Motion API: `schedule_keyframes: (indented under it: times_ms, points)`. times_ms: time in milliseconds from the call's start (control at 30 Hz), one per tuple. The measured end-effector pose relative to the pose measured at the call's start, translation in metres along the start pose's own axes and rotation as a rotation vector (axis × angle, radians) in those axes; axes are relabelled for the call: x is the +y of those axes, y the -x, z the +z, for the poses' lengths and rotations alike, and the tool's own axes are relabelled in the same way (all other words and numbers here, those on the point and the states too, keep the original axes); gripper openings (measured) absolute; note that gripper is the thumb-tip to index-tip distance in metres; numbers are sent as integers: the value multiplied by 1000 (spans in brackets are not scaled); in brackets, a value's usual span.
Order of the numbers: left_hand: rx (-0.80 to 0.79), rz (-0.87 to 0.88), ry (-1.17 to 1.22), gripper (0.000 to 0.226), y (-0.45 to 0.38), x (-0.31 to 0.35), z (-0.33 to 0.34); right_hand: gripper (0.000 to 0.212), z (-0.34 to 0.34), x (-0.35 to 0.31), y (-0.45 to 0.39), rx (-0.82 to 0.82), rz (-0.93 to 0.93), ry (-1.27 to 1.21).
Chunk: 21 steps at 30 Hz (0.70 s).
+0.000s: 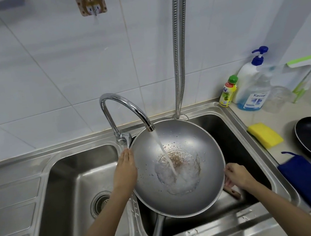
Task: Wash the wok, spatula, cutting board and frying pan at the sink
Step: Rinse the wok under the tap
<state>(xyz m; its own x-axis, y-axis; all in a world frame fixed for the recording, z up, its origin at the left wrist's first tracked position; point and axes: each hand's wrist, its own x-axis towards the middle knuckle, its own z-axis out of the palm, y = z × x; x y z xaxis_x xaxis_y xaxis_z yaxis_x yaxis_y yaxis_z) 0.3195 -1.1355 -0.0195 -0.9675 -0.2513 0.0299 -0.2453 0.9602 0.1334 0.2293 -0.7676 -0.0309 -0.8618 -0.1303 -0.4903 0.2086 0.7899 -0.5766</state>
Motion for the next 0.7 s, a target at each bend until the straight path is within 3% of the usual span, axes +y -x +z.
schedule_keyframes:
  times_ms: [100, 300, 533, 700]
  points:
    - [14, -22, 50, 64, -3, -3, -3, 26, 1, 2, -1, 4, 3, 3]
    - [29, 24, -40, 42, -8, -6, -10, 25, 0, 3, -1, 12, -4, 12]
    - [-11, 188, -282, 46, -24, -8, -37, 25, 0, 7, -3, 8, 9, 12]
    - [-27, 261, -306, 44, -26, -10, -36, 25, -4, 0, 1, -12, 12, 7]
